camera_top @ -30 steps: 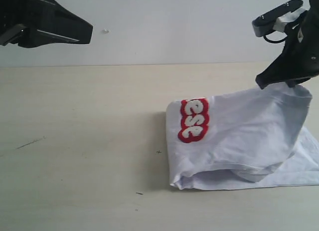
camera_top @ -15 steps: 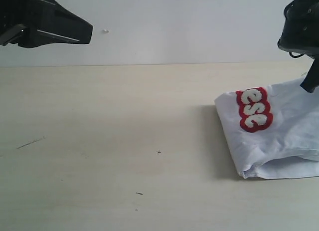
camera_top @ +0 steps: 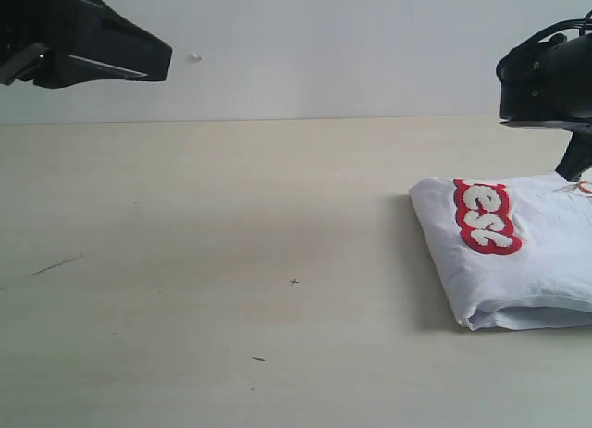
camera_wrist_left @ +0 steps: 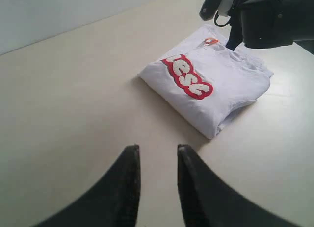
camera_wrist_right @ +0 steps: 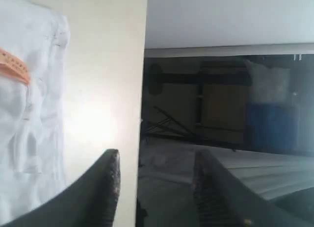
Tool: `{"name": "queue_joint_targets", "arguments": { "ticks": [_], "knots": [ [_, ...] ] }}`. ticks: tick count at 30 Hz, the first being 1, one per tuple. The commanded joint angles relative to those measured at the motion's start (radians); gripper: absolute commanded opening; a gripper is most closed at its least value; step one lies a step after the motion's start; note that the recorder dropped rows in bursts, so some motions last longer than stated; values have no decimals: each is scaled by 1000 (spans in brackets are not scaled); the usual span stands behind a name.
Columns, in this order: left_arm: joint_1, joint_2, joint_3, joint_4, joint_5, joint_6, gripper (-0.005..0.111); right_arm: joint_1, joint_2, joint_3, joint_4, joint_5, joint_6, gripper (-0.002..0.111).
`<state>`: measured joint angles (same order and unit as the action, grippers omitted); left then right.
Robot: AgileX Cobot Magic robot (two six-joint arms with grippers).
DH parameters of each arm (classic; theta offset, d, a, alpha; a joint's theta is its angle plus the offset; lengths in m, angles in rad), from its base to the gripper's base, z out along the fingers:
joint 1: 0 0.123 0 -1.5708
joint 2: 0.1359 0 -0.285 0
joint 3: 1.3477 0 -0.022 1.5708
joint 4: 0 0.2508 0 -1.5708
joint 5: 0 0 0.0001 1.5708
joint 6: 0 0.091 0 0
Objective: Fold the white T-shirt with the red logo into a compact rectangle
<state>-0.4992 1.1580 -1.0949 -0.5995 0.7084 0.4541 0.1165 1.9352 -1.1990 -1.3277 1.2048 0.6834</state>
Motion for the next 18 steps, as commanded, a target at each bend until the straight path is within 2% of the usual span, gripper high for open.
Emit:
{"name": "queue_joint_targets", "arguments": {
  "ticks": [1,3,5,10,18],
  "knots": [
    [1,-7,2,-1,1,-9,28,-2,-8,-7,273,-203,-115,27],
    [1,-7,2,-1,1,-9,28,-2,6,-5,501,-329,-290,12],
    [1,-7,2,-1,1,-9,28,-2,19,-5,669,-406,-373,0],
    [1,-7,2,-1,1,-9,28,0,79,-5,846,-526,-406,0],
    [1,-7,2,-1,1,-9,28,10,200,-5,1277,-660,-636,0]
  ]
}}
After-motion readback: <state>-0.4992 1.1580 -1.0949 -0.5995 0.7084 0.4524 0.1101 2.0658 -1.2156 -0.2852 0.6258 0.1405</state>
